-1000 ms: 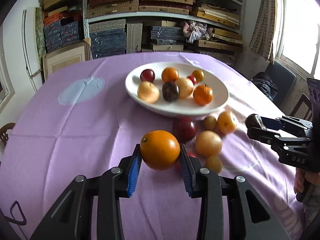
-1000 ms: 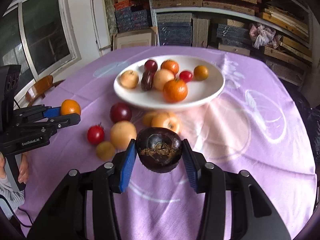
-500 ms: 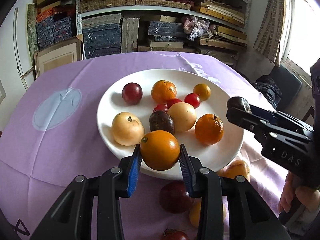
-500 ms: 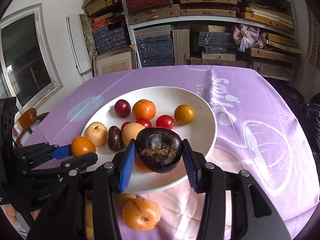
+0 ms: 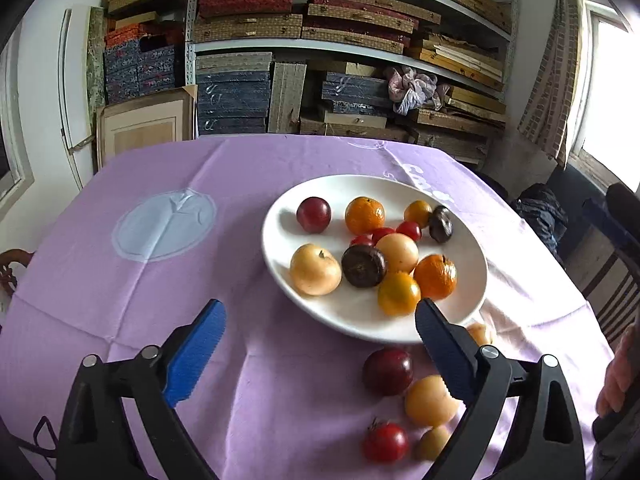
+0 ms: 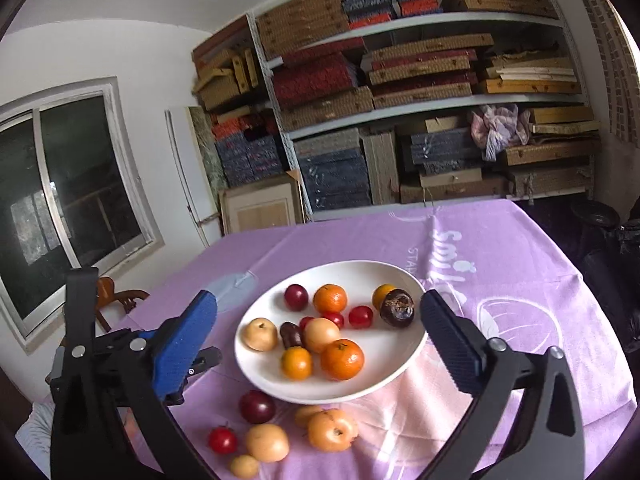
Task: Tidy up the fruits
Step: 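Withdraw both tools toward a red tomato and a small pale fruit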
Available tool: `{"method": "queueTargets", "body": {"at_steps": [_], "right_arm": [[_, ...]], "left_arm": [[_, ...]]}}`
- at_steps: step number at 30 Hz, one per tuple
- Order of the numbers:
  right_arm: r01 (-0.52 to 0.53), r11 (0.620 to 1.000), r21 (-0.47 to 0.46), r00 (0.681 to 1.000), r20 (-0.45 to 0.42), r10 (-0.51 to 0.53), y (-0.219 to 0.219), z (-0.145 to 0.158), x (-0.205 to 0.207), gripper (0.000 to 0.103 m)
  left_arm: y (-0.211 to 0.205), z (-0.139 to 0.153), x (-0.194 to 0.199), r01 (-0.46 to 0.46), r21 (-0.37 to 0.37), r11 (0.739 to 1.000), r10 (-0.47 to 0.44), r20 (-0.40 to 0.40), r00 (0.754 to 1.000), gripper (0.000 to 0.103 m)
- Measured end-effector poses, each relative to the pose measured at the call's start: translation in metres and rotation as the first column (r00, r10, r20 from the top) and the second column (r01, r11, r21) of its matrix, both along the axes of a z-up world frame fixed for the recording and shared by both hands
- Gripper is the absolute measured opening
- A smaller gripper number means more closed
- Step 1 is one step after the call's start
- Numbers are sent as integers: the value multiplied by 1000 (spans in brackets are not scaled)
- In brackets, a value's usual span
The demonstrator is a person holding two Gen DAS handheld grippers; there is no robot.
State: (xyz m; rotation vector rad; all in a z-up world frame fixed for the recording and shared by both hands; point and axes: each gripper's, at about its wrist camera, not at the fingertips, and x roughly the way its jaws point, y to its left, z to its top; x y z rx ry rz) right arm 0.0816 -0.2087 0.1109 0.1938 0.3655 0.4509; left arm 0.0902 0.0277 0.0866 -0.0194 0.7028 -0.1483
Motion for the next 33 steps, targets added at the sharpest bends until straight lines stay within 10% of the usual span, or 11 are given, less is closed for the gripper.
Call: {"method": "queueTargets", "body": {"at_steps": [12,33], "right_arm": [[38,990,-133,998,-38,-43,-3,-63,-44,99],[19,984,-180,996,-81,-34,8,-72,-37,99]], "left_arm": [[-21,-45,-58,29,166,986,-32,13,999,100],[-13,-68,-34,37,155,987,-17,-128,992,100]]}}
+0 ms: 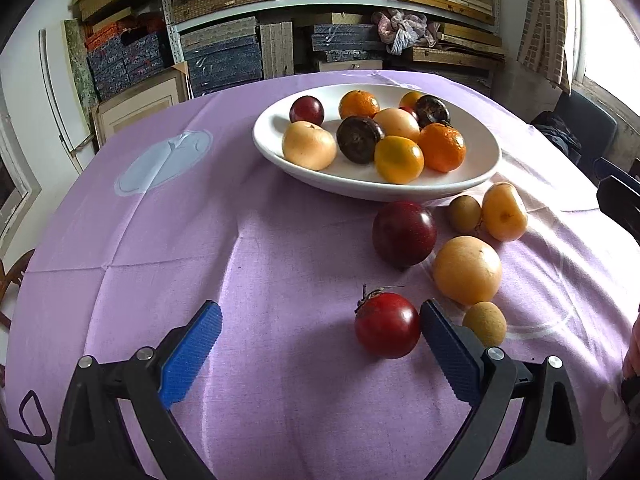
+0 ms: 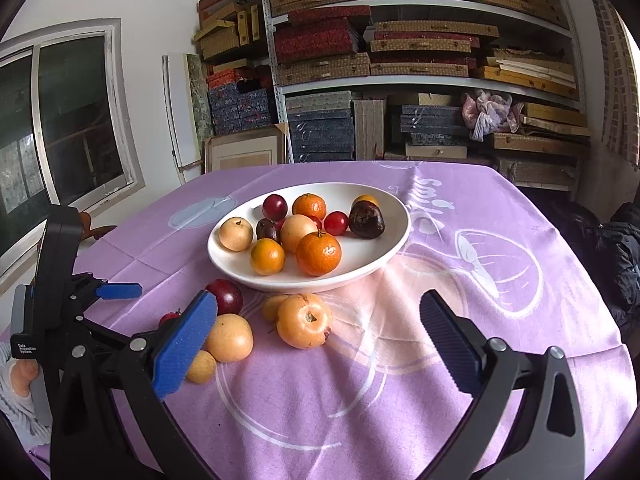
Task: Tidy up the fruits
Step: 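Withdraw both tools toward a red tomato and a small pale fruit, then grasp the red tomato with the left tool while the right grasps a small pale speckled fruit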
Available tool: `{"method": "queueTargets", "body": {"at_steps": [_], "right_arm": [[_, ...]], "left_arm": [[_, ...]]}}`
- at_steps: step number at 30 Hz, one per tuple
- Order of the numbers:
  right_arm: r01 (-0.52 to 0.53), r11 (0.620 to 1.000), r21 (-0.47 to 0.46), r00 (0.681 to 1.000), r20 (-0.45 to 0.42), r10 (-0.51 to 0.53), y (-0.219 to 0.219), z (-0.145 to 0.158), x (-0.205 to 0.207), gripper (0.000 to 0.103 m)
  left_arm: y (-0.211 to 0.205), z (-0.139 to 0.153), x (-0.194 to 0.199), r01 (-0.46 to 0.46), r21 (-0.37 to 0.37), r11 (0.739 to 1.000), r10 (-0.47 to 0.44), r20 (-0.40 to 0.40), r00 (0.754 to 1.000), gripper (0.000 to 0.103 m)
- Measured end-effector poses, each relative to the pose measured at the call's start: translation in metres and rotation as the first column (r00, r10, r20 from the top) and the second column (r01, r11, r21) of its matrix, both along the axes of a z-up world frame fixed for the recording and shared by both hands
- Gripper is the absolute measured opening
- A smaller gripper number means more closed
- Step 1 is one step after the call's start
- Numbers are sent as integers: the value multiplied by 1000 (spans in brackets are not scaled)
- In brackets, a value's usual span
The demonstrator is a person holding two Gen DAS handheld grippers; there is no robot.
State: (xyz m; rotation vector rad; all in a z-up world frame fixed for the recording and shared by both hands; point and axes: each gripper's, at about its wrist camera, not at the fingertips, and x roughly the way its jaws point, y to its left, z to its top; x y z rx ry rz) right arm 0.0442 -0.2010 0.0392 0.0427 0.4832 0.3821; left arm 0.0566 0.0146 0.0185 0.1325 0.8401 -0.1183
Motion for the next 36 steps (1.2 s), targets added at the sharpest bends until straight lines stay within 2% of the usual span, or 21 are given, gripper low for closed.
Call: {"method": "queueTargets", "body": {"at_steps": [3,5,7,11,14,18,29,32,34,36], "right_arm": [[3,1000,5,1000,-9,-3,-1,-1,2,99],[2,1000,4,1000,-14,-2,-1,-2,2,99],[2,1000,1,1000,-16,-2,-1,-2,3,99],[3,1000,2,1000,-24,-2,-1,-3,4,99],[5,1000,4,1000,-31,-5,-1,-4,6,99],[5,1000,0,999,-42,-5,-2,-6,8,99],[-3,1000,-1,998,-55,3,-2,-8,11,99],[-7,1000,1,998,-63,7,-1,-9,10,99],[-9,1000,0,998,-69,9,0,-9,11,99],[-11,1000,1,998,-69,11,0,-9,11,99]], "left_arm": [[11,2,1,-24,6,1000,24,11,1000,100],[18,3,4,-22,-24,999,22,4,1000,99],[20,3,3,0,-57,998,0,-3,1000,95],[9,2,-3,59,-45,997,-60,-5,998,90],[4,0,-10,97,-58,994,-98,-18,995,81],[7,-6,-16,119,-95,988,-124,-55,991,60],[7,-7,-17,115,-103,988,-120,-52,991,56],[8,-6,-16,114,-105,988,-120,-51,991,47],[9,-6,-16,112,-107,988,-118,-50,992,36],[10,-6,-16,110,-114,987,-117,-49,992,30]]}}
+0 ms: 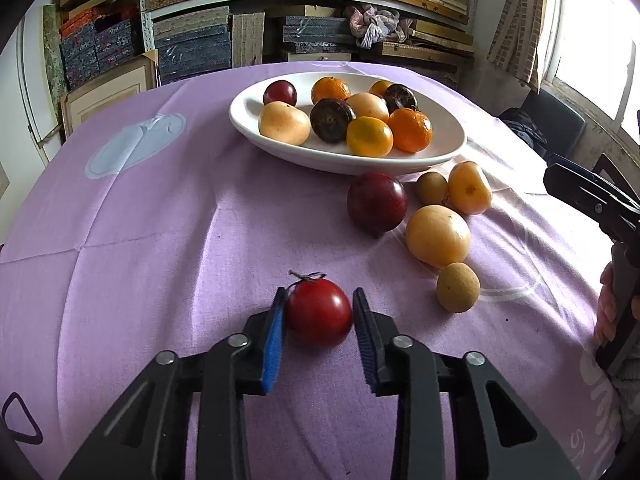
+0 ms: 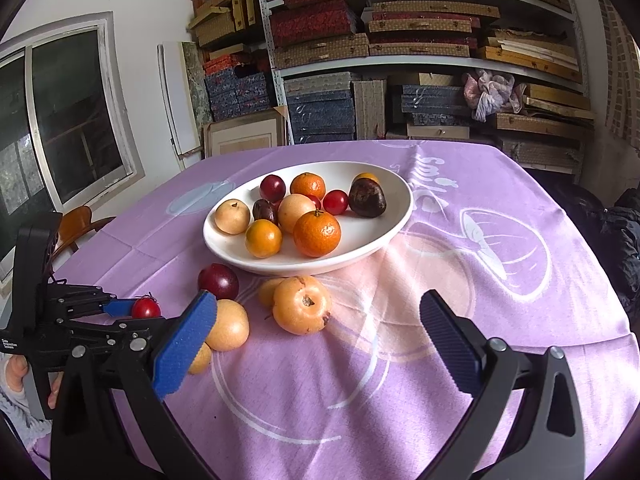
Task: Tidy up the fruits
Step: 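Grasp the red tomato with the left tool while the right grasps a small pale speckled fruit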
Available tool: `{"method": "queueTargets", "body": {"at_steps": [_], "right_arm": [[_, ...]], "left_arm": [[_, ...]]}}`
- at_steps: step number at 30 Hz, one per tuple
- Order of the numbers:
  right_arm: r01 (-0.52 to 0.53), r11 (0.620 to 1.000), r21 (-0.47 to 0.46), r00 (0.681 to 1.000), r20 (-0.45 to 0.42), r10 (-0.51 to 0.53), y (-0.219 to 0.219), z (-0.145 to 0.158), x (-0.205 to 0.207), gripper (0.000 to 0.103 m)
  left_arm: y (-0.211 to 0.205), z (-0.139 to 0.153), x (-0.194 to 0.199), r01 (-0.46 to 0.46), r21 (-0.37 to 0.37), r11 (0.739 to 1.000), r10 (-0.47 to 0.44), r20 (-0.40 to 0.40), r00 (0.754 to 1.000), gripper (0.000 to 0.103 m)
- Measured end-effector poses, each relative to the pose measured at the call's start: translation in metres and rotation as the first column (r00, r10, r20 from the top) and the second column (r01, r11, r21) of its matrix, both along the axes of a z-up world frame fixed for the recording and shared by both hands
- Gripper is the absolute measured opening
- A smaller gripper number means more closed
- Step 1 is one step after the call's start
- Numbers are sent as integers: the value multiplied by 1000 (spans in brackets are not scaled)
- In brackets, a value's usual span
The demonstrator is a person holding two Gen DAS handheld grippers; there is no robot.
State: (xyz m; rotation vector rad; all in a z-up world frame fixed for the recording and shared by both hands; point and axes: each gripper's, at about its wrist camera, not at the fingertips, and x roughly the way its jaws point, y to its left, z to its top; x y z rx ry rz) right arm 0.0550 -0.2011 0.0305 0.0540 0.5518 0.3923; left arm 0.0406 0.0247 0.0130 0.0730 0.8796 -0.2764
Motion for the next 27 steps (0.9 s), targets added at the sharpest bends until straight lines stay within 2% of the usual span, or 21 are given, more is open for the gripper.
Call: {"method": "queueTargets", "body": {"at_steps": [7,8,9,10,11,12,14,16,19,22,24,27], "right_arm": [[-60,998,-37,997,-60,58,8,-6,5,98],[-63,997,-40,996,-69,60,8,-7,7,92],[-64,997,-48,995,-79,60,9,-9,7,80],[-67,996,-57,994,-94,62,11,-11,8,73],[-78,995,-60,992,-107,71,12,-13,9,59],[-97,994,-56,990,-110,90,14,-13,8,54],[-149,988,-42,984,-104,144,22,-13,2,54],[-237,971,-32,964,-129,231,40,-16,-6,54],[-322,942,-98,936,-179,302,75,-23,-16,53],[-331,937,-112,932,-195,306,86,-26,-20,48],[-332,936,-116,928,-216,302,90,-29,-19,33],[-319,942,-107,926,-245,286,93,-32,-13,33]], "left_arm": [[6,4,0,-39,-1,999,39,23,999,30],[7,4,1,-44,-1,999,44,23,999,30],[7,4,1,-45,-2,999,45,20,999,30],[7,4,2,-46,-2,999,46,19,999,30],[7,4,2,-46,-2,999,46,17,999,30],[7,4,2,-45,-2,999,45,15,999,30],[8,3,3,-44,-5,999,44,13,999,30],[9,3,4,-46,-8,999,46,8,999,30],[8,2,5,-48,-8,999,49,7,999,30],[8,2,6,-46,-6,999,46,4,999,30],[7,1,6,-44,-4,999,44,1,999,30],[7,2,7,-43,-1,999,43,2,999,30]]}}
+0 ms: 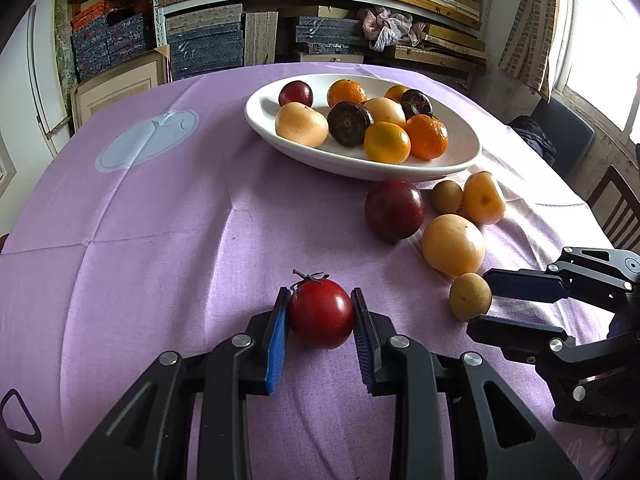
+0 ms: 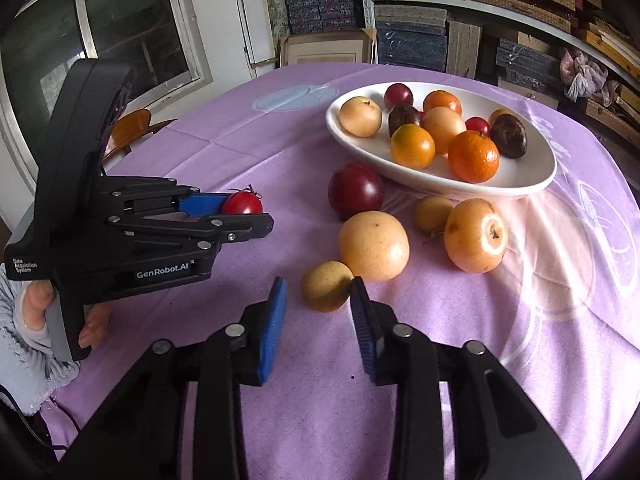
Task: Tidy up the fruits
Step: 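Grasp the red tomato with the left tool while the right grasps a small pale speckled fruit, then carry the tomato and pale fruit onto the white plate and open both tools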
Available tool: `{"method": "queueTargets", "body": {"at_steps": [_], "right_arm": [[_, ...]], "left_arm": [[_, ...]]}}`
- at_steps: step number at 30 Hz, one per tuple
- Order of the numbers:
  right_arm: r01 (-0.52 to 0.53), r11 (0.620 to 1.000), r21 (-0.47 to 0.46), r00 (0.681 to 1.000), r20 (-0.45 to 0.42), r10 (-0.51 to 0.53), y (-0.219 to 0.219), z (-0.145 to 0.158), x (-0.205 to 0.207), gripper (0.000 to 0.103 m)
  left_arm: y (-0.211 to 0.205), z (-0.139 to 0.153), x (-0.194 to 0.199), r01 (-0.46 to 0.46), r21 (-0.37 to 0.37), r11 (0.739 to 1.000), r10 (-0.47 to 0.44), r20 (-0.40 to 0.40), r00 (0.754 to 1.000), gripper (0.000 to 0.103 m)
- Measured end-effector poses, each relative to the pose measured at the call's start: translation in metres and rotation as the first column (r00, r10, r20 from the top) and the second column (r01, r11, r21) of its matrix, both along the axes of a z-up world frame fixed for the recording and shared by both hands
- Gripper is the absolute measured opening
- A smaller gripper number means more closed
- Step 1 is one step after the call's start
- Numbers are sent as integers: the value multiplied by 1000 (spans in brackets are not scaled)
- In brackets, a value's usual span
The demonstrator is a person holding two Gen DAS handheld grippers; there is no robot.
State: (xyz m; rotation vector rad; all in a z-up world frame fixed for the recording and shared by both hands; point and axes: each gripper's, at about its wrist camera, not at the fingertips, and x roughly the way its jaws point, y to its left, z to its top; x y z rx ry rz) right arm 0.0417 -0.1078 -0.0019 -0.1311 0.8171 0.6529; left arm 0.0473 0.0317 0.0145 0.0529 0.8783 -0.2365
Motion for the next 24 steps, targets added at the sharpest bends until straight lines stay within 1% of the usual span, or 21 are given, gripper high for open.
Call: {"method": "queueTargets", "body": {"at_steps": [3,4,8,10,12,14,15,17,20,24], "right_arm": [[2,1000,-9,1000,-31,-3,4,-5,5,32],[1,1000,-7,999,-43,-1,4,-6,7,29],[7,999,45,999,-51,-5,-5,-6,7,27],[13,998,63,1000,-26,-11,-11,-2,4,27],[35,997,63,999,22,-37,-20,8,0,27],[76,991,111,995,52,-82,-36,23,3,27],[107,987,123,990,79,-117,-44,33,6,27],[155,979,133,977,123,-172,-55,50,17,27],[202,969,142,967,130,-220,-61,64,46,27],[248,957,152,952,144,-270,-58,63,78,27]], "left_arm": [[0,0,1,0,-2,1000,0,0,1000,31],[0,0,0,1,-2,1000,-1,0,1000,31],[-1,-1,1,6,-11,1000,-6,-1,1000,30],[0,1,-1,4,-11,1000,-4,12,1000,30],[-1,10,-5,-3,-6,1000,3,62,998,30],[0,27,-4,-6,-46,999,10,101,995,30],[-2,36,0,-2,-51,999,8,115,993,30],[-11,53,13,-4,-32,999,9,147,989,30],[-24,69,39,-7,-48,999,14,162,987,30],[-41,65,69,-13,-52,999,21,147,989,30]]}}
